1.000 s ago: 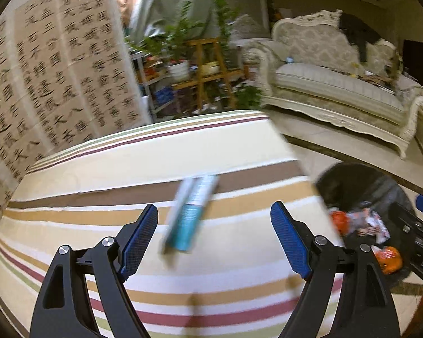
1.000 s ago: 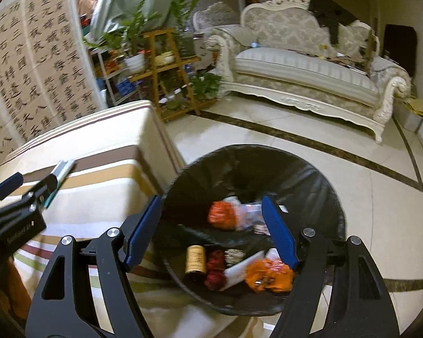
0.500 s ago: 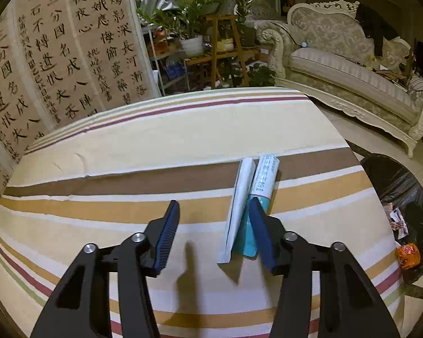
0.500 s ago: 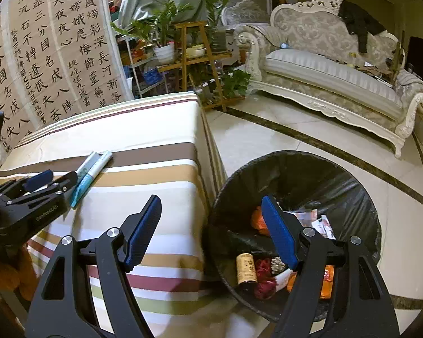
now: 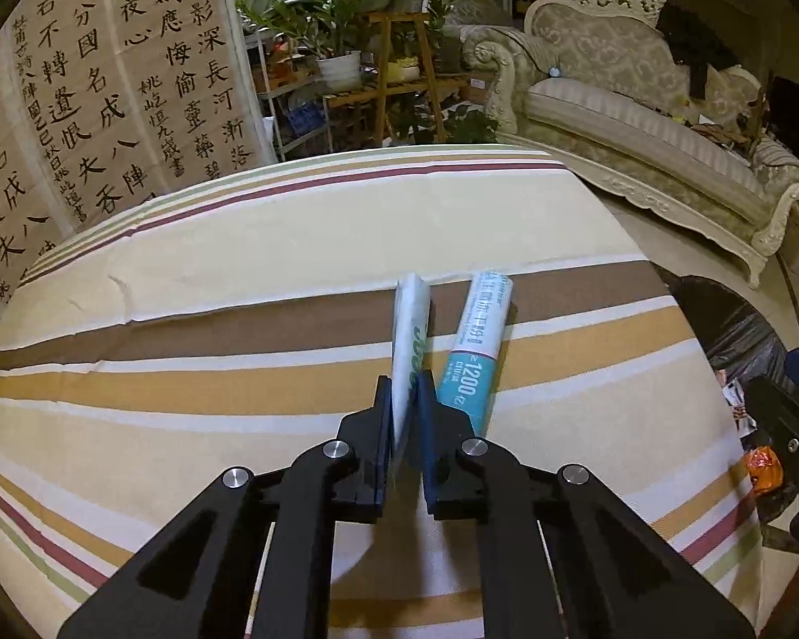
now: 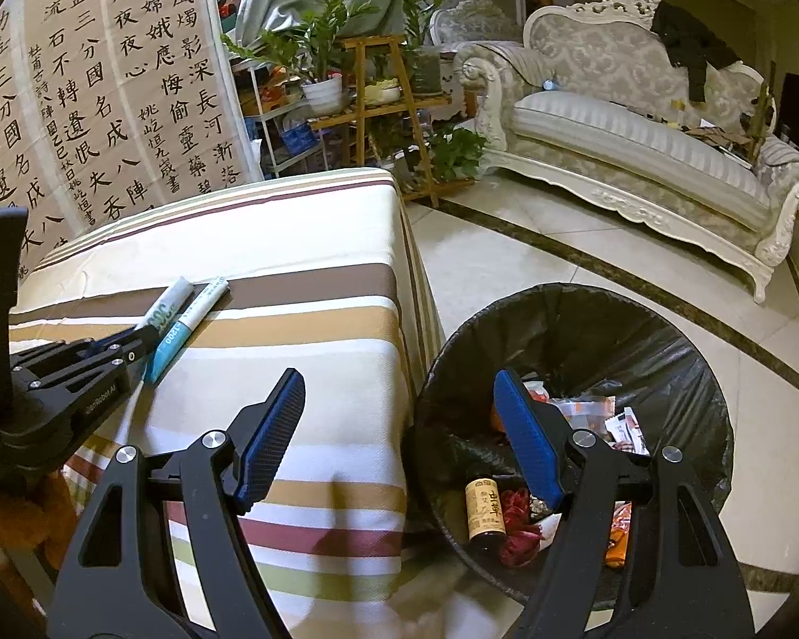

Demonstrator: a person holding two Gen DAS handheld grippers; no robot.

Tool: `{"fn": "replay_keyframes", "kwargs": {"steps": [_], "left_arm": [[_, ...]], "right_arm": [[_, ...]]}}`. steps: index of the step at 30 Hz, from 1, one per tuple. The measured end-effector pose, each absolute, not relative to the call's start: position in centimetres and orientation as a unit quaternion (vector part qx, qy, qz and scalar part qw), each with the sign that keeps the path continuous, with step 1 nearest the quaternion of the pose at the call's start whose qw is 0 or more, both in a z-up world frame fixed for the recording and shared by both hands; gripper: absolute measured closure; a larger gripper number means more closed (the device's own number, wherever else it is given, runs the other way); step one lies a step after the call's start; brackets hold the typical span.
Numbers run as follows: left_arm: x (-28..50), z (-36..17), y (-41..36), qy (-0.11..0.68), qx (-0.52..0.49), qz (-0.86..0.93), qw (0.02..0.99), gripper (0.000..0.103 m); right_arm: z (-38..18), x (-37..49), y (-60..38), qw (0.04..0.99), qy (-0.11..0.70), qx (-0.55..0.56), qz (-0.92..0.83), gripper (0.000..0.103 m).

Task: Collect trash
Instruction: 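Grasp the white toothpaste tube with the left gripper while the right gripper grasps the teal tube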

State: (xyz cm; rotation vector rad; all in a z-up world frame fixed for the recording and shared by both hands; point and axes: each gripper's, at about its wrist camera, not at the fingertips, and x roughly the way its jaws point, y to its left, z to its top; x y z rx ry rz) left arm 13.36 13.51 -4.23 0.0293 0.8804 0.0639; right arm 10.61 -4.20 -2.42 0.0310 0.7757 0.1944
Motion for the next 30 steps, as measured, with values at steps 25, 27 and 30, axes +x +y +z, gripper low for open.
{"fn": "replay_keyframes", "kwargs": {"steps": [25,27,30], "left_arm": [[9.2,-2.9,22.5,0.403,-0.020,0.121,0.907,0.096],[8.8,-2.9,23.4,0.401,-0.020,0.131,0.906,0.096],[8.2,-3.0,24.5,0.400,-0.022,0.141,0.905,0.096]], "right_arm": [[-2.3,11.7,6.1,0.898,0.403,-0.034,0.171,0.031],[-2.5,12.1,7.5,0.893,0.412,-0.040,0.179,0.033],[-2.9,12.5,9.2,0.888,0.419,-0.049,0.183,0.034]]}}
